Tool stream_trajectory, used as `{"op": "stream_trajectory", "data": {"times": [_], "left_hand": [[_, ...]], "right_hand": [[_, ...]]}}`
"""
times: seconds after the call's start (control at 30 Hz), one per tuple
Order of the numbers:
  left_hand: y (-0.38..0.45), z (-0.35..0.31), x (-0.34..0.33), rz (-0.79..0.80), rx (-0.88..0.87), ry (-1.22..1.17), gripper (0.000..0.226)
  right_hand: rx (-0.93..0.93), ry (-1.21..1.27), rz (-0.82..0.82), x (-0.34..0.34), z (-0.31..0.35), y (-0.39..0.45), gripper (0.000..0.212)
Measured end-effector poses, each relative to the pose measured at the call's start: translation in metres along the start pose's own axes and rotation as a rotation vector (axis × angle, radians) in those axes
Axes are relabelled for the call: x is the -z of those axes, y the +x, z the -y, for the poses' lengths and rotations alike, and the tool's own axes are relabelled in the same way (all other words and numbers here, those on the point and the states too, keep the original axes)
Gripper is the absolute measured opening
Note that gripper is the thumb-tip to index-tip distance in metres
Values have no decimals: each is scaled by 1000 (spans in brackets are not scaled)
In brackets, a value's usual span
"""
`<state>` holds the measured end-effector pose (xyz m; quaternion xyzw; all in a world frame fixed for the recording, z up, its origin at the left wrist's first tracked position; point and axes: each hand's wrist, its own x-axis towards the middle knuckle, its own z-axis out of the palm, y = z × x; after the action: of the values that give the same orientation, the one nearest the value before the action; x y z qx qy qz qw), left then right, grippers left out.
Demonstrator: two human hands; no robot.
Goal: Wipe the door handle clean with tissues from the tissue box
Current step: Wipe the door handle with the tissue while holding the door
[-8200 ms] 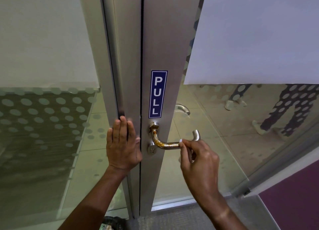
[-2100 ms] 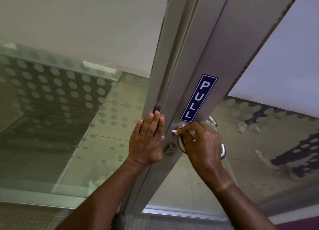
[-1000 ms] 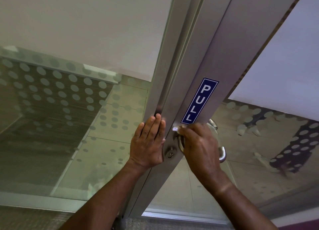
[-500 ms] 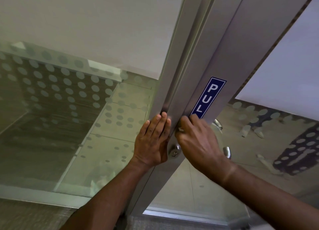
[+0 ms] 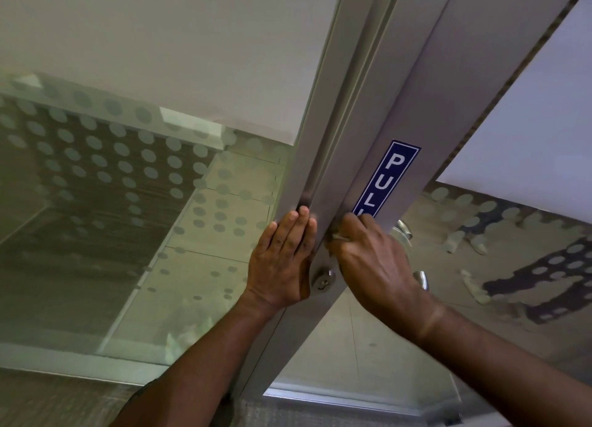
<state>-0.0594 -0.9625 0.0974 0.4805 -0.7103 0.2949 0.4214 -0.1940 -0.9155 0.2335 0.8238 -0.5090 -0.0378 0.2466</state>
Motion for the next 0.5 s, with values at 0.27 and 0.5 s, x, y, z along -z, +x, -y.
{"op": "stream_trajectory", "data": {"times": [0.27,0.5], "left_hand": [[-1,1,-1,-10,9,-4,88],[1,-1,-1,-51,5,-2,86]], "right_hand": [[-68,130,-28,-4,13,1,46],[-347,801,-207,6,-36,-30,23]]}}
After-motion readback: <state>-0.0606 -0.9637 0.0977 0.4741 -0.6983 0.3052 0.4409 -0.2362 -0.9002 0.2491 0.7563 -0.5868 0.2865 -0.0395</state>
